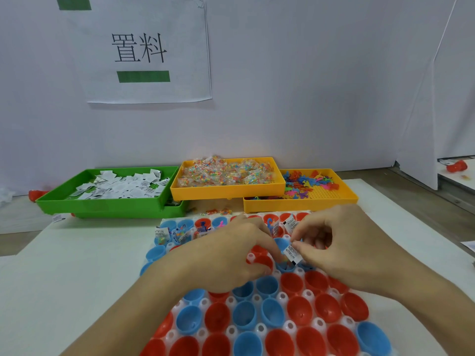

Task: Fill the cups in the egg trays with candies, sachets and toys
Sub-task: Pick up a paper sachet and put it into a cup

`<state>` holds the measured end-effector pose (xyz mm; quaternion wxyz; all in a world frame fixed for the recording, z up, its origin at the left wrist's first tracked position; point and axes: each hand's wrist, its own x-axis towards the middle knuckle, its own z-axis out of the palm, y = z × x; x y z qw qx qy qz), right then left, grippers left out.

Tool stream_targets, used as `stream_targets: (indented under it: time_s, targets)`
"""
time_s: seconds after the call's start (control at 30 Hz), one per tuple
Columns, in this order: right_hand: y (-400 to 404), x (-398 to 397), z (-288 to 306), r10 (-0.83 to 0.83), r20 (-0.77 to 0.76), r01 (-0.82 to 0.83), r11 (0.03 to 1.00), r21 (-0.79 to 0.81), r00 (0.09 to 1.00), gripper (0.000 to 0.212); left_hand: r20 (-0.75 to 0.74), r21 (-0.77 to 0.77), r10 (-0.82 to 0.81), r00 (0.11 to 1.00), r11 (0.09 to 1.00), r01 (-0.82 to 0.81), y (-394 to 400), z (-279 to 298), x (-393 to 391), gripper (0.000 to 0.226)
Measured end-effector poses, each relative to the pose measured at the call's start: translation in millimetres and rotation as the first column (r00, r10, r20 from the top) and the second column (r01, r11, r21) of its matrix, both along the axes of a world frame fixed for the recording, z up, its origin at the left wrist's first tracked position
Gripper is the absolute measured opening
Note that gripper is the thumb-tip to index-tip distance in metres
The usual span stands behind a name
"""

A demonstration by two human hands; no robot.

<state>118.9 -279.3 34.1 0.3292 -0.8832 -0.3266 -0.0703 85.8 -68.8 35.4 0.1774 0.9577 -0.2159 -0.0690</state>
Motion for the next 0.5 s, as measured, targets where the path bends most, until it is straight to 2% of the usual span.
stream_targets:
  time_s: [0.17,0.33,0.5]
  targets:
    - [2.0,-0.9,2.3,-0.001,-0.022,0.002,0.998,0.064,1.000,0.016,-0.006,-0.002,-0.024,1.000,1.000,0.024,-0.6,-1.9,0.0,0.030]
    - [5.9,-2.1,-0.8,-0.011,-0.022,0.012,0.998,0.067,1.000,0.015,0.039,-0.014,-0.071,0.997,0.997,0.072,4.7,4.9,0.0,0.024]
    - [8.4,-2.5,-4.0,-0.007,-0.007,0.007,1.000,0.029,1.000,0.012,0.124,-0.098,0.009,0.992,0.995,0.003,16.0,20.5,0.2,0.019]
